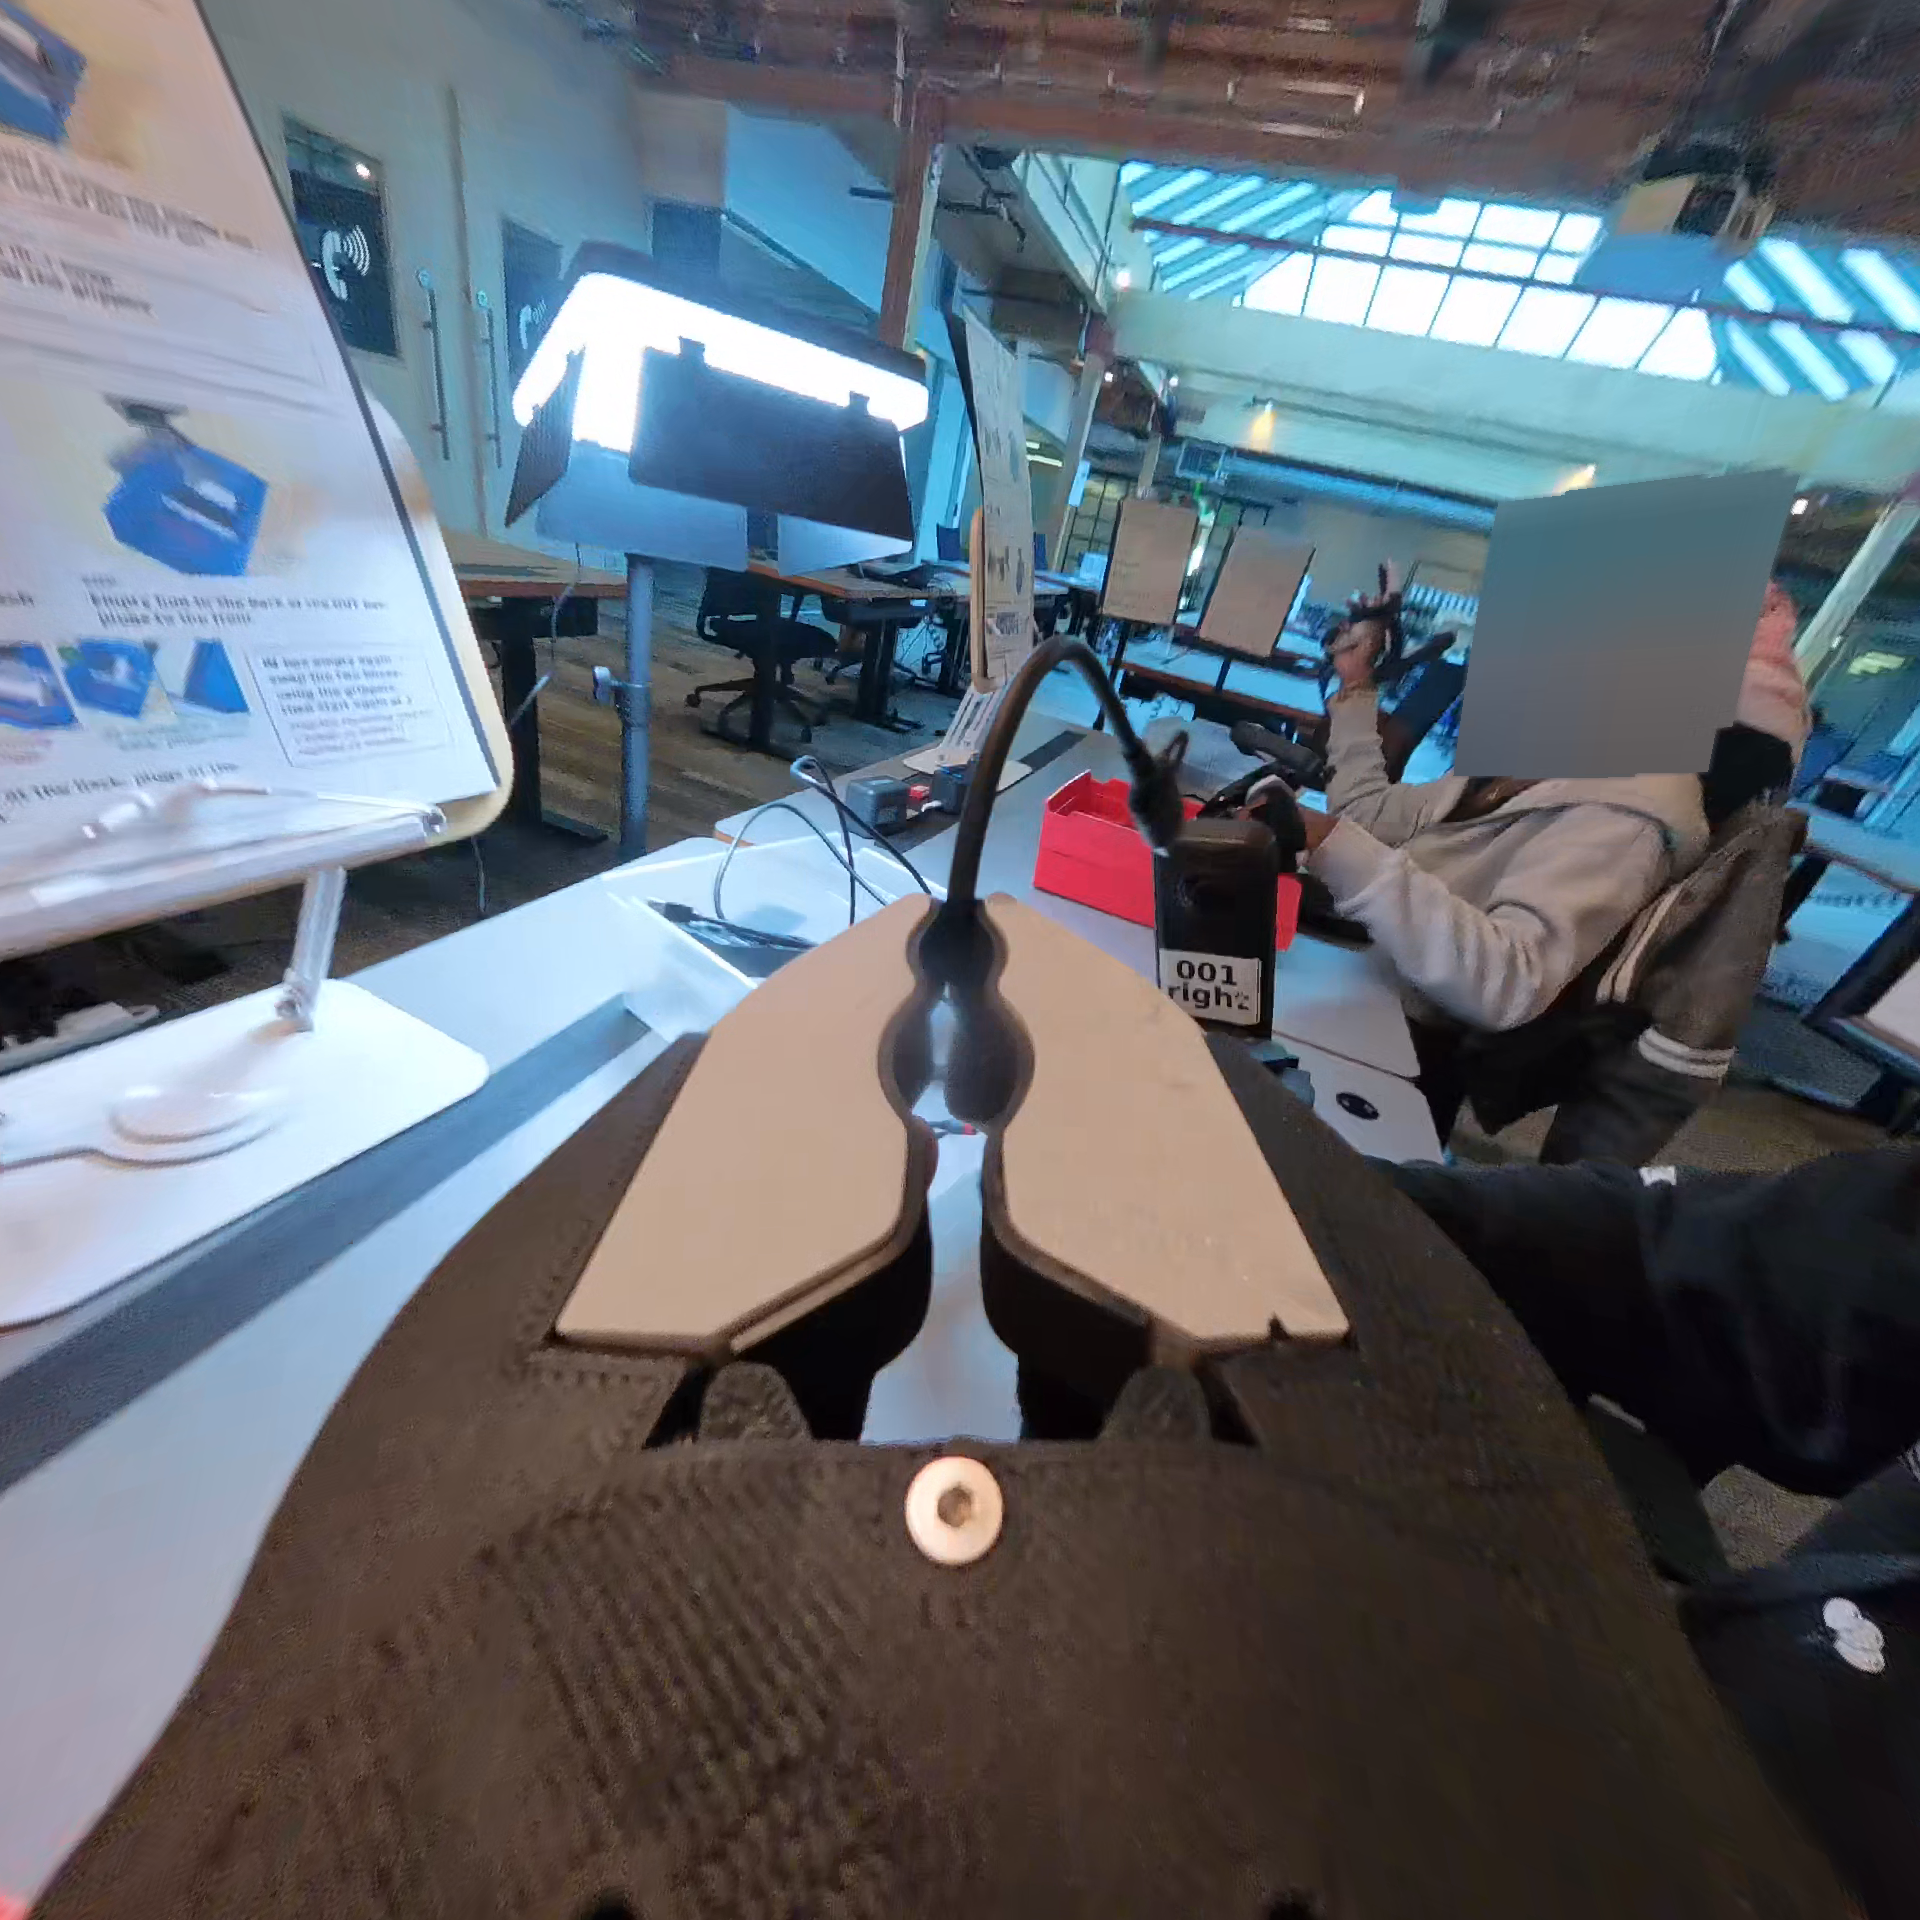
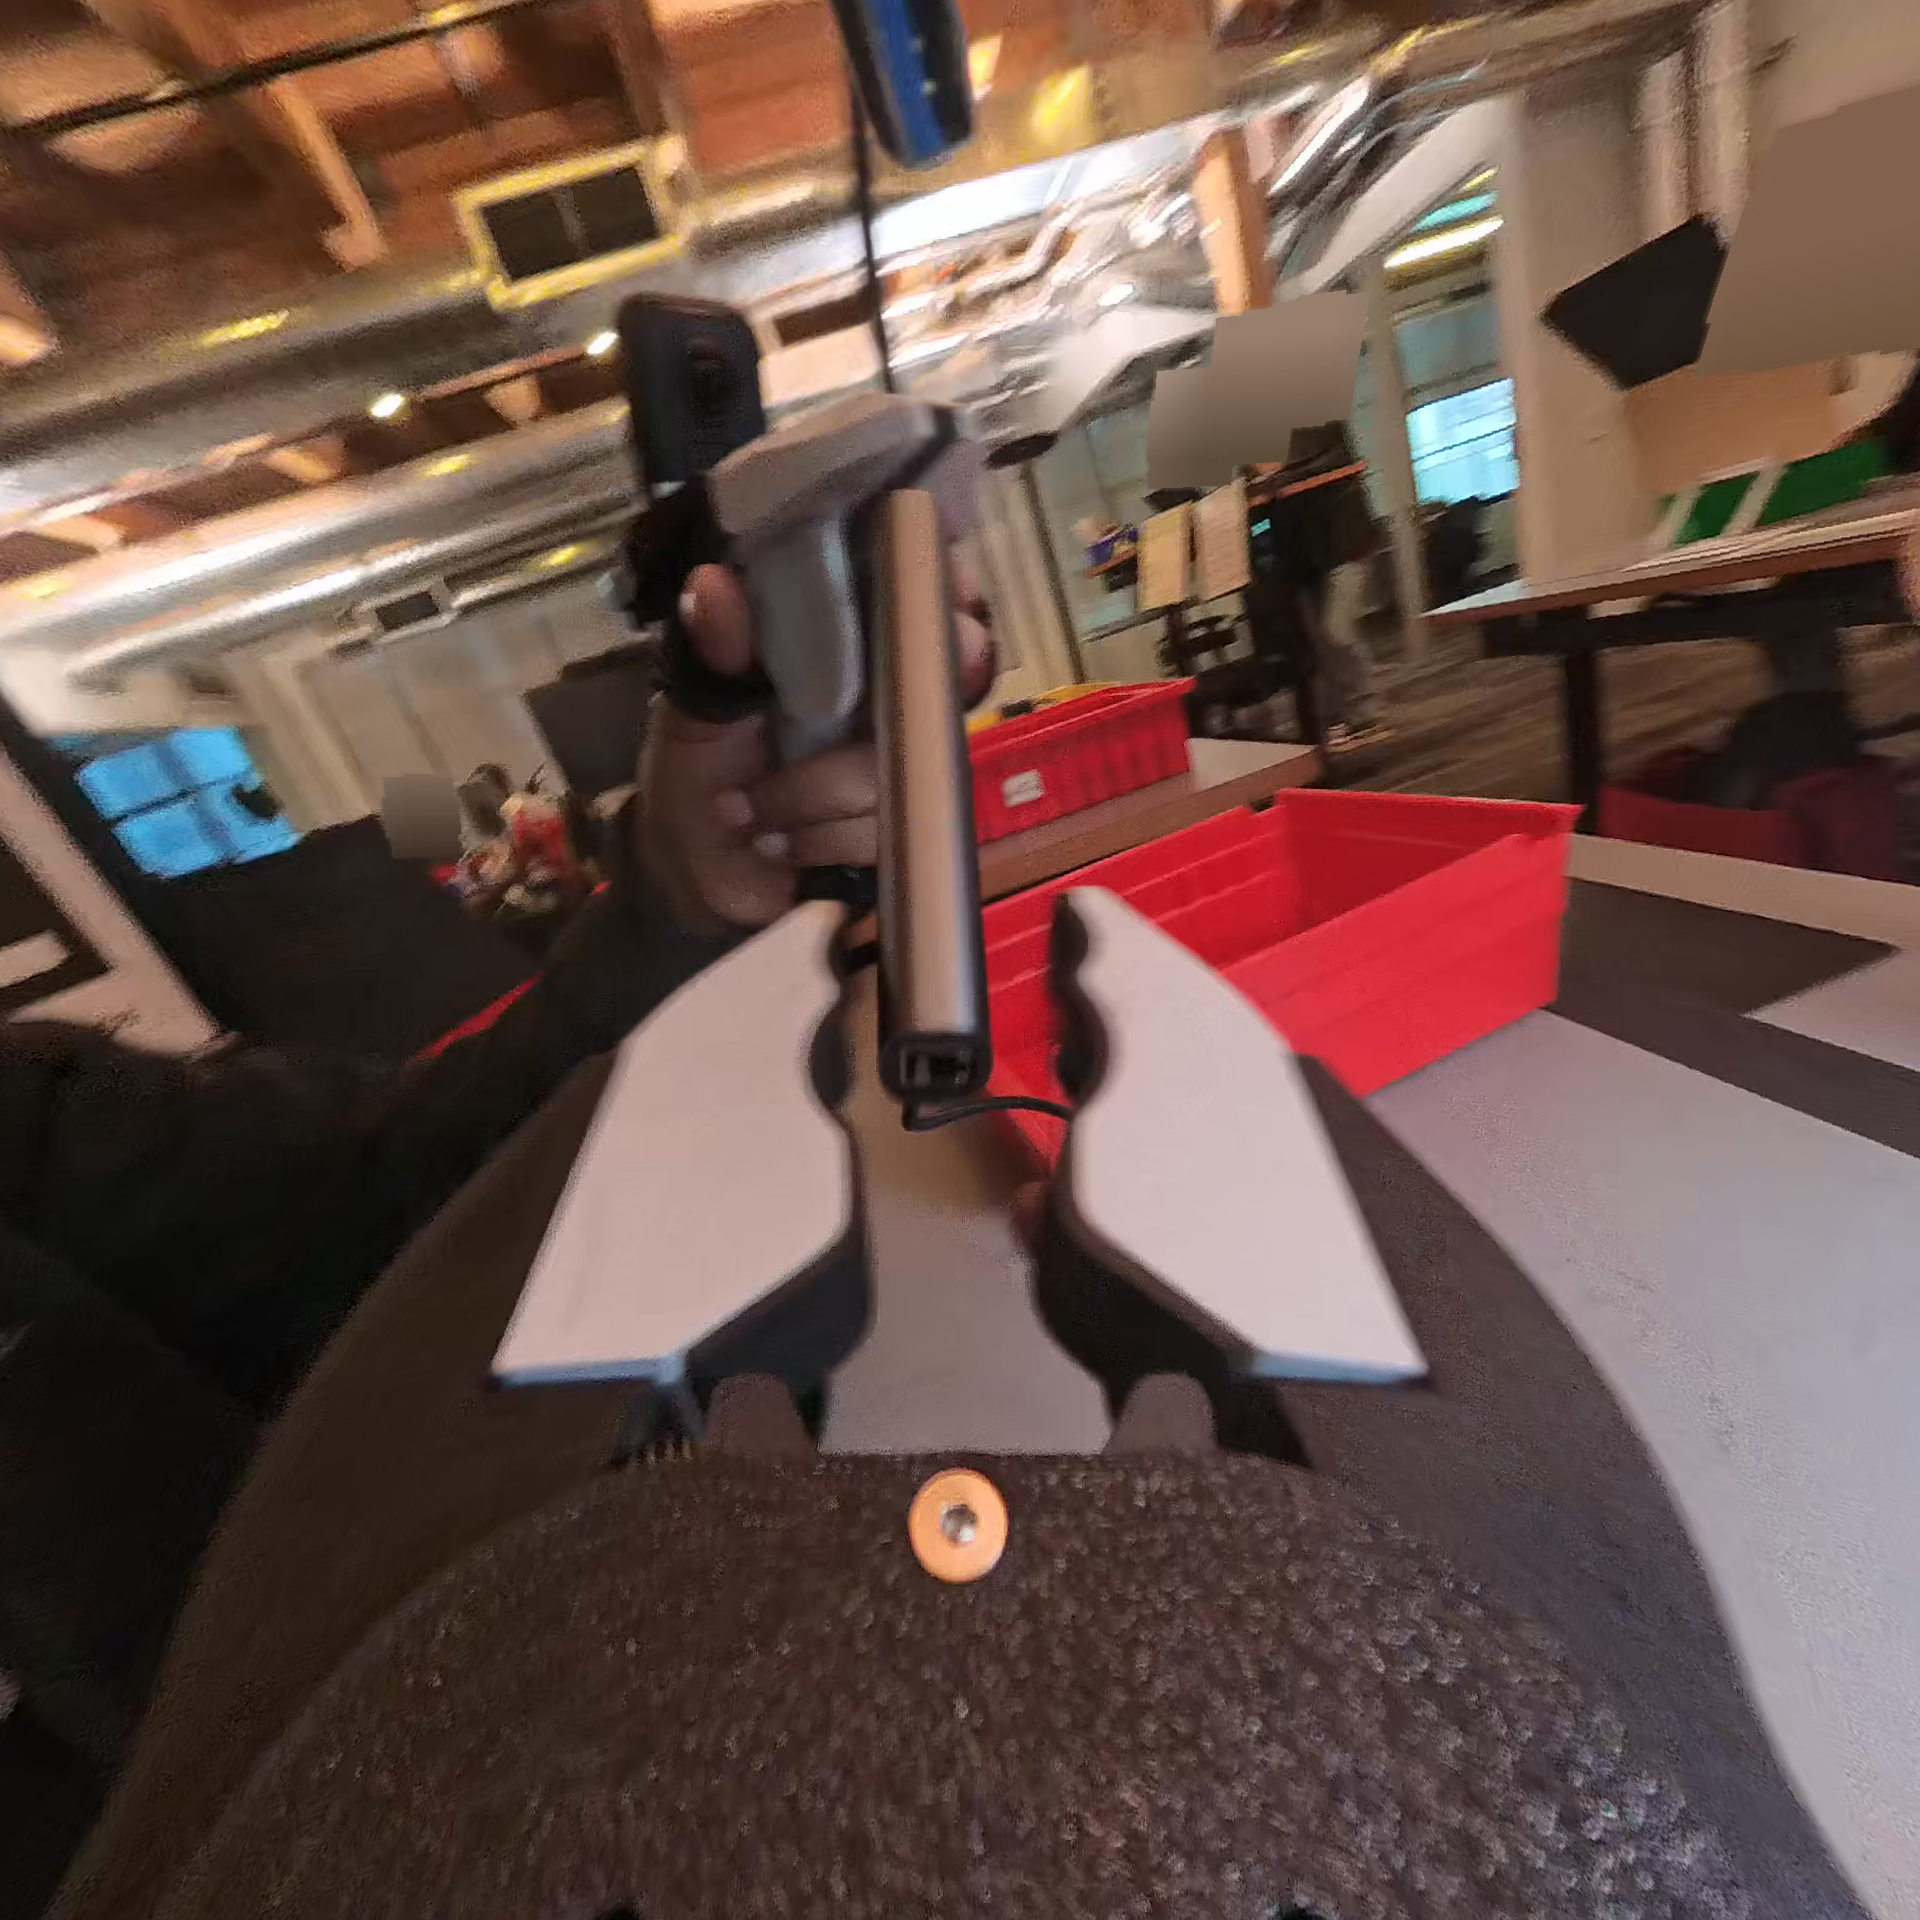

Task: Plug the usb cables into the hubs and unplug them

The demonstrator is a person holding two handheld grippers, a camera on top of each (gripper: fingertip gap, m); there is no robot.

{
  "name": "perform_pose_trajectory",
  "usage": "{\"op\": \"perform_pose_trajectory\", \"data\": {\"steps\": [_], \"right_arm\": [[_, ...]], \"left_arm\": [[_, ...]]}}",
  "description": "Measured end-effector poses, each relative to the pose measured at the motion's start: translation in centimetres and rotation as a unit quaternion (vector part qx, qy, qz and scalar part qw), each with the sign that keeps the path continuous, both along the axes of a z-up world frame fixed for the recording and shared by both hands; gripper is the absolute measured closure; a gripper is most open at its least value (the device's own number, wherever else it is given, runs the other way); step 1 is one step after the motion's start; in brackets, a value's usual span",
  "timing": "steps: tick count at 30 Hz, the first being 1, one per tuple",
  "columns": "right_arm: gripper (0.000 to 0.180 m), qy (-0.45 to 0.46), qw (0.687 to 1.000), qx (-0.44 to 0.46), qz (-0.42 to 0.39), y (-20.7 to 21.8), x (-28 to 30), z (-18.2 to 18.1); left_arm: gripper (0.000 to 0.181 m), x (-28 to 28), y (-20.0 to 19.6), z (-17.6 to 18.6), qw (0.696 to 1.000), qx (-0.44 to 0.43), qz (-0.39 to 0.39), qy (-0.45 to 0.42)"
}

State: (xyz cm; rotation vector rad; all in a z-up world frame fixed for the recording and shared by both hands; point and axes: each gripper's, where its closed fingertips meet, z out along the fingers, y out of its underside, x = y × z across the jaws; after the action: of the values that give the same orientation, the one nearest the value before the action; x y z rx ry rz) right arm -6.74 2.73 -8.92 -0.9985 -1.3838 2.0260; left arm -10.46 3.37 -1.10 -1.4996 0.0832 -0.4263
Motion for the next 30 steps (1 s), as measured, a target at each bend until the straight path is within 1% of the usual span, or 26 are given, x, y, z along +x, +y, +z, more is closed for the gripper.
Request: {"op": "perform_pose_trajectory", "data": {"steps": [1,3,4,6,7,9,11,12,14,15,16,18,19,20,22,24,25,26,27,28,30], "right_arm": [[0.162,0.008,1.000,0.024,0.010,-0.1,0.4,-0.2],[0.162,0.008,0.996,0.090,-0.028,1.1,0.5,-0.5],[0.162,-0.010,0.991,0.130,-0.038,1.7,0.5,-0.8],[0.162,-0.039,0.972,0.220,-0.076,3.5,0.5,-0.9],[0.162,-0.049,0.958,0.263,-0.101,4.5,0.5,-0.6],[0.162,-0.089,0.928,0.341,-0.121,6.2,0.9,-0.4],[0.162,-0.125,0.891,0.417,-0.132,7.3,1.5,-0.4],[0.162,-0.148,0.870,0.452,-0.130,7.5,1.9,-0.7],[0.162,-0.182,0.834,0.498,-0.152,8.1,1.9,-0.9],[0.162,-0.196,0.822,0.512,-0.157,8.1,1.7,-1.2],[0.162,-0.201,0.812,0.525,-0.156,7.7,1.3,-1.5],[0.162,-0.186,0.793,0.563,-0.139,6.3,0.7,-2.6],[0.162,-0.179,0.784,0.581,-0.126,5.5,0.5,-3.3],[0.162,-0.174,0.778,0.593,-0.110,4.6,0.4,-4.1],[0.162,-0.160,0.782,0.598,-0.074,2.8,0.6,-5.0],[0.162,-0.145,0.788,0.597,-0.046,1.6,1.0,-5.2],[0.162,-0.137,0.791,0.596,-0.033,1.1,1.3,-5.1],[0.162,-0.130,0.796,0.590,-0.021,0.7,1.7,-5.0],[0.162,-0.122,0.802,0.585,-0.011,0.3,2.0,-4.7],[0.162,-0.111,0.805,0.583,-0.009,0.2,2.2,-4.4],[0.161,-0.085,0.815,0.573,-0.013,0.4,2.5,-3.4]], "left_arm": [[0.177,-0.2,0.2,-0.7,1.000,0.003,0.005,-0.009],[0.177,-0.4,0.2,-2.1,1.000,-0.008,-0.008,-0.003],[0.177,-0.8,0.4,-2.8,1.000,-0.022,-0.004,0.008],[0.176,-1.8,0.6,-4.2,0.996,-0.069,0.017,0.057],[0.170,-2.3,0.3,-4.4,0.993,-0.082,0.027,0.080],[0.161,-3.5,-0.9,-2.8,0.993,-0.057,0.049,0.095],[0.159,-4.3,-2.5,-0.7,0.993,-0.021,0.068,0.094],[0.159,-4.0,-3.3,0.1,0.991,-0.013,0.070,0.110],[0.161,-1.3,-4.3,0.1,0.982,-0.021,0.040,0.184],[0.161,0.7,-4.4,-0.7,0.973,-0.038,0.009,0.227],[0.157,2.4,-4.1,-1.7,0.962,-0.056,-0.004,0.269],[0.158,3.6,-2.6,-2.7,0.930,-0.055,0.036,0.361],[0.158,4.5,-2.0,-3.5,0.920,-0.057,0.025,0.387],[0.155,5.3,-1.5,-4.6,0.916,-0.071,0.003,0.394],[0.141,5.7,-0.6,-8.0,0.906,-0.132,-0.038,0.400],[0.135,5.6,-0.2,-11.4,0.881,-0.178,-0.063,0.434],[0.136,5.6,0.0,-12.7,0.867,-0.194,-0.068,0.454],[0.140,5.4,0.3,-13.4,0.856,-0.200,-0.063,0.473],[0.157,5.3,0.6,-13.6,0.849,-0.194,-0.054,0.489],[0.163,5.7,0.8,-13.6,0.850,-0.181,-0.059,0.492],[0.163,6.2,1.1,-12.7,0.863,-0.147,-0.061,0.479]]}}
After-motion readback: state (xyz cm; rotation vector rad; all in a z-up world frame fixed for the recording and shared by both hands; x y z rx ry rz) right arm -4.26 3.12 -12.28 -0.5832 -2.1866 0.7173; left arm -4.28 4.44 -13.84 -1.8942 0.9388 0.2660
